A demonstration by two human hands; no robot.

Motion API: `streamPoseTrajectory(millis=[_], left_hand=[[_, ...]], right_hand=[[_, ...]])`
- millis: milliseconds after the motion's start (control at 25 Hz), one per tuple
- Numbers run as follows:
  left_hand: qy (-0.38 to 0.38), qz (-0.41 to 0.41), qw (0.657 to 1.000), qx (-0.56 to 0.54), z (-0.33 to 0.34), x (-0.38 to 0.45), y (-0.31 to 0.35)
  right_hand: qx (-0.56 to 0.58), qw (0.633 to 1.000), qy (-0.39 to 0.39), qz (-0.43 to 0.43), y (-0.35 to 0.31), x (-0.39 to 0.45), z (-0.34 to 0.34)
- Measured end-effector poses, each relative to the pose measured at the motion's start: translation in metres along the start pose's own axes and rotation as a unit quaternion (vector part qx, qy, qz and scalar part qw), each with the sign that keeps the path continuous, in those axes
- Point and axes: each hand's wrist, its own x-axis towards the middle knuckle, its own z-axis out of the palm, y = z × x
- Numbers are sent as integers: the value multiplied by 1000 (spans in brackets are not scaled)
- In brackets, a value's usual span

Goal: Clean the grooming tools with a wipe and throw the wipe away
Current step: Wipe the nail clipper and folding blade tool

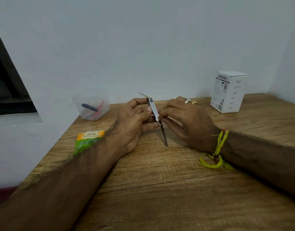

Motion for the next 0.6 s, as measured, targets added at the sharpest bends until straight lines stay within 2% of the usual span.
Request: streamPoseTrajectory(millis=[240,600], left_hand=[[6,25,1000,15,2,-2,-2],[25,48,997,55,3,-1,-7]], right_hand=[[-15,999,-12,-44,3,-4,-3],[-45,998,-20,-48,-1,-4,-3]])
